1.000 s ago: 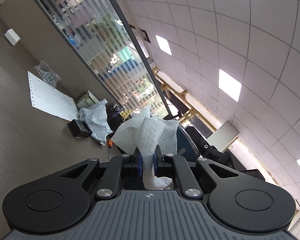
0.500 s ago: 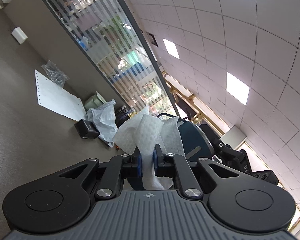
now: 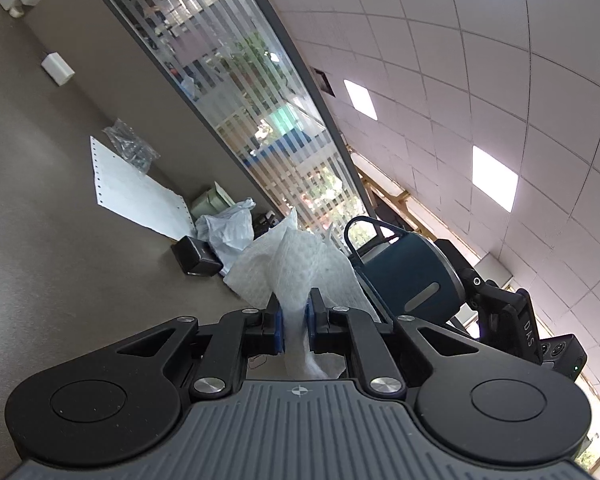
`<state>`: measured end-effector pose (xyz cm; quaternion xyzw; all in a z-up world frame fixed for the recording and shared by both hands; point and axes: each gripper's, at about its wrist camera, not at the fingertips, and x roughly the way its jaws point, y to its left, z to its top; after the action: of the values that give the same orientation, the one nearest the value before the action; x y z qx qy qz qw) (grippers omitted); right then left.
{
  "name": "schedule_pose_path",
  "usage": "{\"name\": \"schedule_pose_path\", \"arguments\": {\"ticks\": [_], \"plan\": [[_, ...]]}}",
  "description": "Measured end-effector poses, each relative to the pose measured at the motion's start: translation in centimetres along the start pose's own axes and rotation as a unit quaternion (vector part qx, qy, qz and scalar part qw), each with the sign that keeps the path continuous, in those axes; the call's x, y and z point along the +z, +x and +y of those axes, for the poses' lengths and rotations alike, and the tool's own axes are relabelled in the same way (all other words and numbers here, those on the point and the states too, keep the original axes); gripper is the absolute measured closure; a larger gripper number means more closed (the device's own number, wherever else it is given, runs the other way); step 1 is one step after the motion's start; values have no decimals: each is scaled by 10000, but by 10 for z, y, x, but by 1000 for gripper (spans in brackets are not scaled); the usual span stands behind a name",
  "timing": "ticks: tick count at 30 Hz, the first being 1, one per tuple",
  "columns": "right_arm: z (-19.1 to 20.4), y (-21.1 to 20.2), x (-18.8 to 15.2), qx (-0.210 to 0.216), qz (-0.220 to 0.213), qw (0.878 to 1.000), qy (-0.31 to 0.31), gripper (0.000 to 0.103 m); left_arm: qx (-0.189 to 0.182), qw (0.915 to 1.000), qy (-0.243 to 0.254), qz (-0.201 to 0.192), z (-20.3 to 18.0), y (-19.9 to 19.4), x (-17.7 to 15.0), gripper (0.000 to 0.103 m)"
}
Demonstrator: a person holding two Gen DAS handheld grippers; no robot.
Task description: Clean container
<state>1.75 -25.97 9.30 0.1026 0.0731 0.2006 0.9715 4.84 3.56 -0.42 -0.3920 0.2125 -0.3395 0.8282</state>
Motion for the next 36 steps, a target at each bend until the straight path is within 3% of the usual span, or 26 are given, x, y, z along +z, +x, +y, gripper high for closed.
{"name": "schedule_pose_path", "arguments": {"ticks": [17,36], "plan": [[-3,-2,-1,-12,-7,10000,-5,0,160,9992,307,-207,-20,0,1,89],[-5,-2,1,-10,-18,10000,4,0,280,9996,67,-29,-1,7,-3,90]]}}
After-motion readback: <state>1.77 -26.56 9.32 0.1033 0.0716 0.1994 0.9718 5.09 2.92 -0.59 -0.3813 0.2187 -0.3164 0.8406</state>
